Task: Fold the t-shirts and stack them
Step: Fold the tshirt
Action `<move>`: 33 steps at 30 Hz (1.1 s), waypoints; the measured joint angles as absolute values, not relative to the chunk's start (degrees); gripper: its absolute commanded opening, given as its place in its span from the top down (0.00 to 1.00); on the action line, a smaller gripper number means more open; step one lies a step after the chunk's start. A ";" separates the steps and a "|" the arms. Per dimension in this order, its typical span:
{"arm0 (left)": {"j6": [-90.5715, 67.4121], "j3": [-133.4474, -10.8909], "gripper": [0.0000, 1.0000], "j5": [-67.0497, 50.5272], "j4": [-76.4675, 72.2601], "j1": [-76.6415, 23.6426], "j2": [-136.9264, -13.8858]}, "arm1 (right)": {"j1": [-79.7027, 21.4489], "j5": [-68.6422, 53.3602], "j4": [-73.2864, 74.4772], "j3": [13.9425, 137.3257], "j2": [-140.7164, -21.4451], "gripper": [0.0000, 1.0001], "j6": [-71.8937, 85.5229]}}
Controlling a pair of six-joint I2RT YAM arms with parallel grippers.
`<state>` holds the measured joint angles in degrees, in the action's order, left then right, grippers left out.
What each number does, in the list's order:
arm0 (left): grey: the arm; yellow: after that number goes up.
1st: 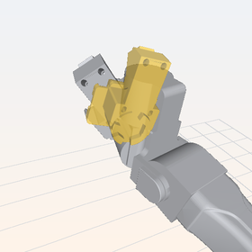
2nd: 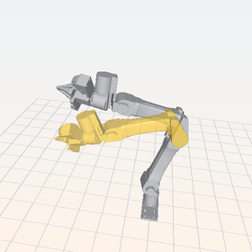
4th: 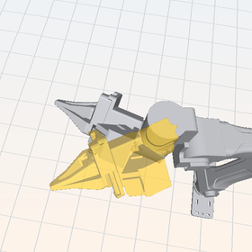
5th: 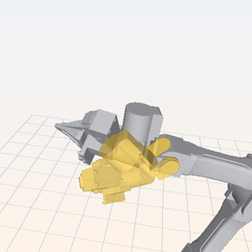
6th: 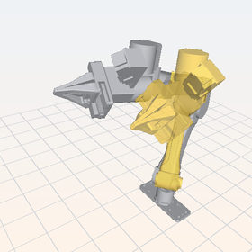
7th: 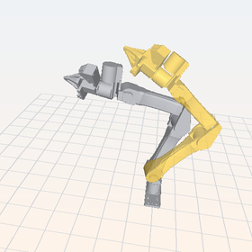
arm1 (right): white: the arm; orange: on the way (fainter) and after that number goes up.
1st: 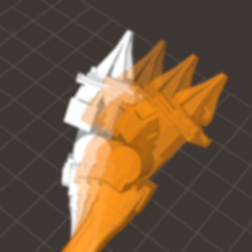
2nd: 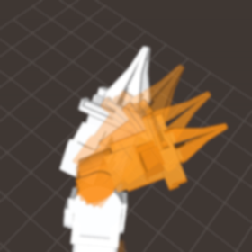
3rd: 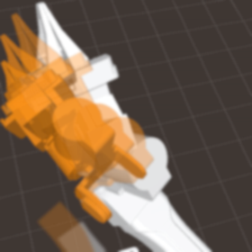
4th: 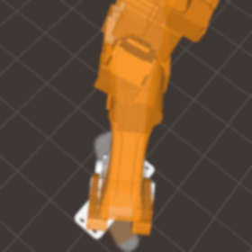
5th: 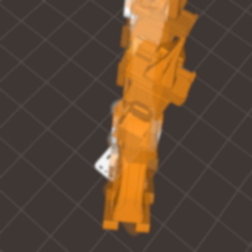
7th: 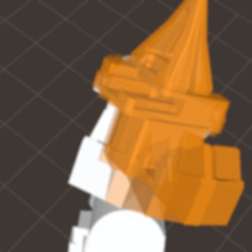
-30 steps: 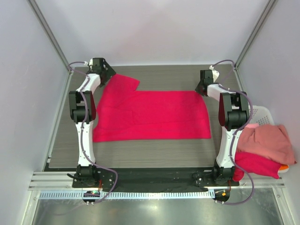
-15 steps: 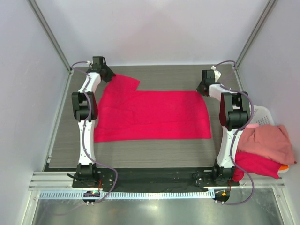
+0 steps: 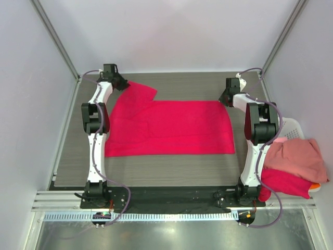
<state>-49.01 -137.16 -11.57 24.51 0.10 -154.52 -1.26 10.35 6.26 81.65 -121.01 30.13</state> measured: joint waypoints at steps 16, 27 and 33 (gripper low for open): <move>-43.09 -107.39 1.00 -4.34 22.68 -2.50 -132.22 | -0.93 7.42 12.62 82.30 -118.17 0.99 30.55; -37.98 -90.24 1.00 2.44 15.49 -5.41 -116.40 | -0.95 7.11 14.46 78.91 -107.35 0.99 30.50; -36.07 -79.13 1.00 4.12 10.59 -6.15 -106.06 | -0.95 7.27 15.31 75.81 -106.37 0.99 30.48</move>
